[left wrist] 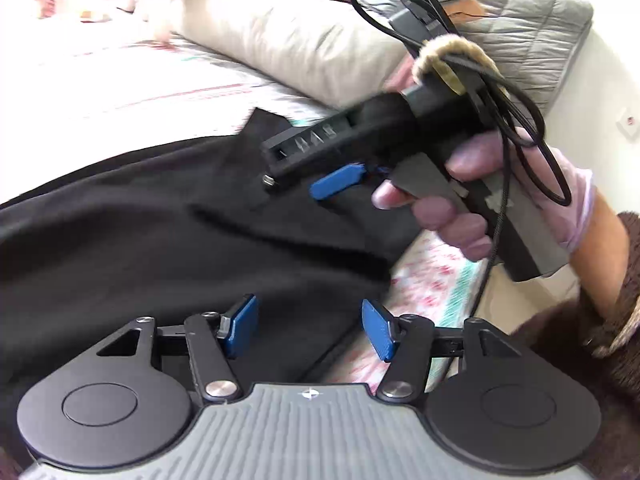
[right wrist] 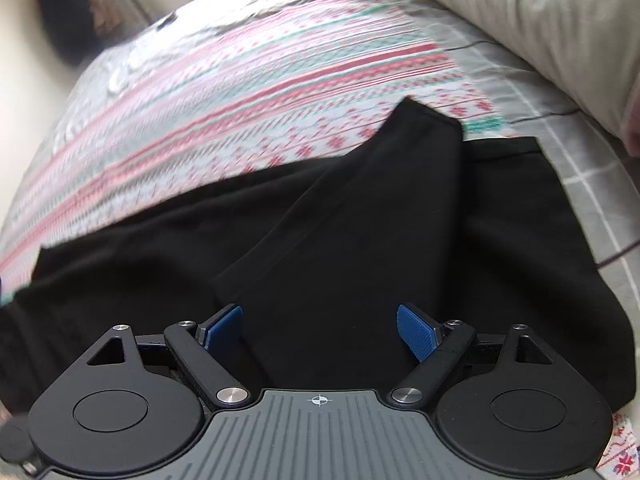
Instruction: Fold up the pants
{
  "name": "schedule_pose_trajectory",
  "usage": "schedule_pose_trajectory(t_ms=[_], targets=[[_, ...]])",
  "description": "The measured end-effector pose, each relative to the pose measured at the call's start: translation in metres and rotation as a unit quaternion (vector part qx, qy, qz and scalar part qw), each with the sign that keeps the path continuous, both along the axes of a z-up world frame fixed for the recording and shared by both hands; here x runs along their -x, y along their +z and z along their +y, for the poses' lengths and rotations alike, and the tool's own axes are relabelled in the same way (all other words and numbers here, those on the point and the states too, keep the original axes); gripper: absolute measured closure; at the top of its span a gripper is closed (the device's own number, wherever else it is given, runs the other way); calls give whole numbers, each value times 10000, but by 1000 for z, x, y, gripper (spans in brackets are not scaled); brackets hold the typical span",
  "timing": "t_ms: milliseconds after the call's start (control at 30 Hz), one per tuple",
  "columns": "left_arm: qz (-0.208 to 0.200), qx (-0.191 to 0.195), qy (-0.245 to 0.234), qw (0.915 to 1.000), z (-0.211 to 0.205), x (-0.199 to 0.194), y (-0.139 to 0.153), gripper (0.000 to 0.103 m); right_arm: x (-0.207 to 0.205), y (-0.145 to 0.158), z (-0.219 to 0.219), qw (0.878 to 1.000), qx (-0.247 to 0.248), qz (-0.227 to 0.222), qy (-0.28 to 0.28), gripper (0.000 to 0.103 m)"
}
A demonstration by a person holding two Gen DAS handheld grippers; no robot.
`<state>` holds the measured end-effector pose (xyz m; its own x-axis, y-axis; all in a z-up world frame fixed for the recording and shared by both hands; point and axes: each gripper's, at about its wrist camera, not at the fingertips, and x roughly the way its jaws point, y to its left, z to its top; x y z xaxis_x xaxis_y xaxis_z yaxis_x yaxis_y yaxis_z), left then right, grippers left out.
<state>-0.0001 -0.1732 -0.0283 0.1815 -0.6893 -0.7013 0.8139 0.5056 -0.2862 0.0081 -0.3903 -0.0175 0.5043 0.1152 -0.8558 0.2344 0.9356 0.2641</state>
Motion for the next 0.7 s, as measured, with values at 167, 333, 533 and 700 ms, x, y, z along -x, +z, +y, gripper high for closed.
schedule_pose_trajectory(t_ms=[167, 333, 533, 700], targets=[[52, 60, 539, 9985, 40, -13, -9, 21, -9, -5, 42, 9967, 634, -70, 501, 20], [126, -9, 574, 9983, 44, -16, -17, 21, -16, -11, 63, 9871, 1459, -262, 604, 34], [177, 65, 578, 9981, 52, -15, -24, 21, -10, -5, 64, 9846, 1601, -538, 453, 98], [259, 164, 600, 9977, 59, -11, -28, 21, 4, 9, 40, 9757, 2070, -690, -174, 101]])
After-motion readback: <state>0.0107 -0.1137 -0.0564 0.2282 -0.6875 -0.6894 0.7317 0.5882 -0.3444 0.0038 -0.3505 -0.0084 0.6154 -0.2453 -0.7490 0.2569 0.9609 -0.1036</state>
